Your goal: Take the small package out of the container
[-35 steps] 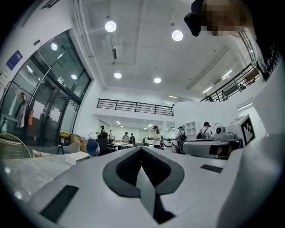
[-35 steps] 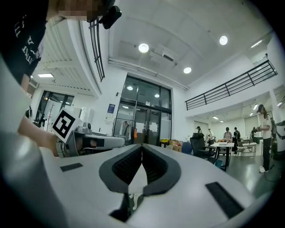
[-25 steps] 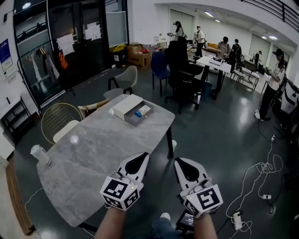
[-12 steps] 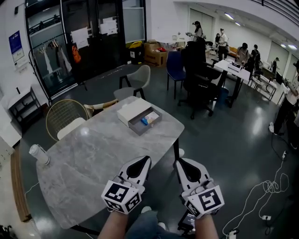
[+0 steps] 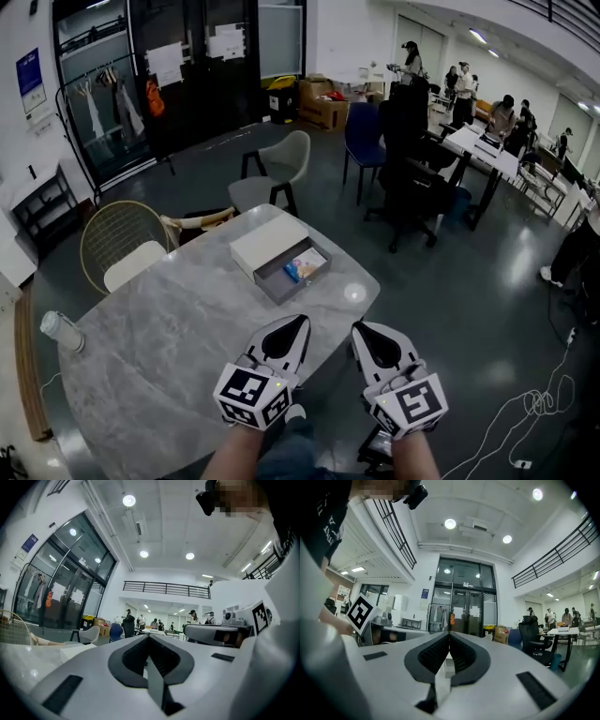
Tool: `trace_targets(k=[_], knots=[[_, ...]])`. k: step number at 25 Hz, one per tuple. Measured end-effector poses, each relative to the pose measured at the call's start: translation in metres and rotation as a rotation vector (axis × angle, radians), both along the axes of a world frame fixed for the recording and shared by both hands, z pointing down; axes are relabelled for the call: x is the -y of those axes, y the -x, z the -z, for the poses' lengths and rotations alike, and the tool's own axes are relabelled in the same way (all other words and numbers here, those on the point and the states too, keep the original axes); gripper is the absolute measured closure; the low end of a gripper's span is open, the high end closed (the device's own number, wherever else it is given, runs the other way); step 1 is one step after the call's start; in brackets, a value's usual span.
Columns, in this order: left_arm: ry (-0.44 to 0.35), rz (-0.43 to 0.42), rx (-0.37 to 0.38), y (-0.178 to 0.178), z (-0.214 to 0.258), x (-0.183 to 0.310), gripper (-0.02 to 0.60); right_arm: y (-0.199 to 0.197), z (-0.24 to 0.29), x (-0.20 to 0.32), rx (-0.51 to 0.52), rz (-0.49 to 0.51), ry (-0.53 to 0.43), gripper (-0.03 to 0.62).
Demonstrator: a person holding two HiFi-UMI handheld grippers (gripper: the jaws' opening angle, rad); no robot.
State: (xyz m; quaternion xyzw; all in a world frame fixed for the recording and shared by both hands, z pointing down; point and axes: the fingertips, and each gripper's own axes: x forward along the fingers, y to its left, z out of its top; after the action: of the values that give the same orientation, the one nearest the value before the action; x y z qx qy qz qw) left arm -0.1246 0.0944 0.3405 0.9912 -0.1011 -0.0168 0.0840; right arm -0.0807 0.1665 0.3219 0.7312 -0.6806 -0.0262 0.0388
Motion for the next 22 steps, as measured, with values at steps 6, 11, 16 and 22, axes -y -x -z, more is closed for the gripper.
trace_targets(k=[6,11,16,22], knots=[[0.038,0.013,0.001,-0.046,-0.007,0.063,0.569,-0.046,-0.009,0.075,0.028,0.028,0.037,0.569],[0.074,0.024,0.011,-0.073,-0.016,0.103,0.569,-0.077,-0.019,0.12,0.048,0.039,0.061,0.569],[0.096,0.069,0.03,-0.082,-0.024,0.133,0.569,-0.097,-0.024,0.148,0.067,0.052,0.078,0.569],[0.133,0.16,0.071,-0.093,-0.044,0.168,0.569,-0.125,-0.036,0.18,0.087,0.123,0.103,0.569]])
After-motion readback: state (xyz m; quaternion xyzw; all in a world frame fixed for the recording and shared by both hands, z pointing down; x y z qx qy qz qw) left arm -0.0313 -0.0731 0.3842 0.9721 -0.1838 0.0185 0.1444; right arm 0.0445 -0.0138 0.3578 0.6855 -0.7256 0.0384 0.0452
